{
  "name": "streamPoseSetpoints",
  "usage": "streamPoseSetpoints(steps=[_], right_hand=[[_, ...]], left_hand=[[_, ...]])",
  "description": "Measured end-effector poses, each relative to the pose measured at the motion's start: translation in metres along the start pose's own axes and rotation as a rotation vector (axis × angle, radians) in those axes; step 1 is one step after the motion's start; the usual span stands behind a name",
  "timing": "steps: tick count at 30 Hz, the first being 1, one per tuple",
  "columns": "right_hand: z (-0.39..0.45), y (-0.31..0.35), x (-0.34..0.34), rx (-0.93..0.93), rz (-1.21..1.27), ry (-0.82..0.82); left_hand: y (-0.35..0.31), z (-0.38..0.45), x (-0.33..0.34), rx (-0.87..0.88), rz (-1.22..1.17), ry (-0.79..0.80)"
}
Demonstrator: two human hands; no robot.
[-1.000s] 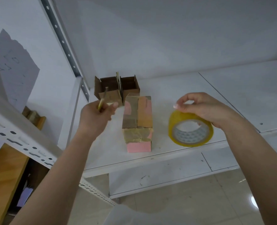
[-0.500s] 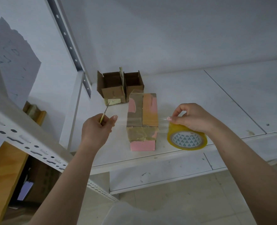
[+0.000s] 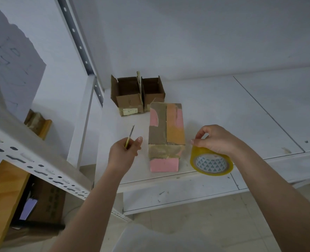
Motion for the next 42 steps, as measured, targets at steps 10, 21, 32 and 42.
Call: streamPoseSetpoints(steps=[10,21,32,42], right_hand=[[0.0,0.003,0.025,-0.015,-0.038,0.018],[0.006,0.01,0.036,-0.04,-0.044,-0.033],[0.004,0.006,0.035,-0.033,-0.058,-0.048],[-0.001,0.004,0.037,-0.043,0.101,0.028]], left_hand=[[0.015,-0.018,0.037,-0.053,-0.141,-0.048],[0.03,-0.019,0.038,-0.308,-0.225,-0.075],[0.003,-0.011,-0.006,-0.049,-0.053,-0.157],[-0.101,0.004,0.05,0.28,0.072,0.614]])
Point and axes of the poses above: each hand's wrist, its own z-axis towards the middle knuckle, its own x-axis out of the palm, y = z × x, the point moved 1 cm from there along z, towards the middle knuckle, and after that the axes turned 2 degrees about -x, right-handed, at the moved point
